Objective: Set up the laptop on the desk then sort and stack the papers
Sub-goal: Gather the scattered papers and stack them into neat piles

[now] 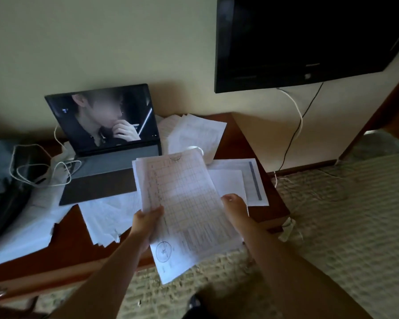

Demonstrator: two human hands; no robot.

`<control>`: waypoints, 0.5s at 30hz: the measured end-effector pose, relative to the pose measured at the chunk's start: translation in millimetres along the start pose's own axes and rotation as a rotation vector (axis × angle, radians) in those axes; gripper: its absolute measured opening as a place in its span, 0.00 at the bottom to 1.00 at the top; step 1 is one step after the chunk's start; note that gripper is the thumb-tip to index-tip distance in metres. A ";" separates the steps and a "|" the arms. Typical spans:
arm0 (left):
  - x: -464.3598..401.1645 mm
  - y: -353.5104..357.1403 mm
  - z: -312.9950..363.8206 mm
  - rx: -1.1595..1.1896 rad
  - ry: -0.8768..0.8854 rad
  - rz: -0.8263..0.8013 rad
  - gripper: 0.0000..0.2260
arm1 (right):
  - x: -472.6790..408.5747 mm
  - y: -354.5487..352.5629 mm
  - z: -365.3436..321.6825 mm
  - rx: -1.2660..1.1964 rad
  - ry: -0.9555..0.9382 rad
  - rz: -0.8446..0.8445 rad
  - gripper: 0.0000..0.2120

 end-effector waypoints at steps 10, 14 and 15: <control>-73.4 -28.8 -3.5 0.047 -0.076 0.152 0.12 | -50.9 38.9 -82.0 0.053 -0.090 -0.015 0.09; -97.7 -24.3 -1.8 0.044 -0.096 0.136 0.12 | -62.5 57.6 -115.8 0.275 -0.258 -0.027 0.21; -101.7 -24.9 -1.7 0.046 -0.103 0.138 0.13 | -66.3 62.0 -119.5 0.315 -0.280 -0.040 0.22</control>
Point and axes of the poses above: each hand's wrist, its own x-axis away from the middle knuckle, its own y-axis out of the palm, z = x × y, the point moved 8 cm from there along -x, towards the middle knuckle, and after that the axes turned 11 degrees about y, right-handed, at the moved point
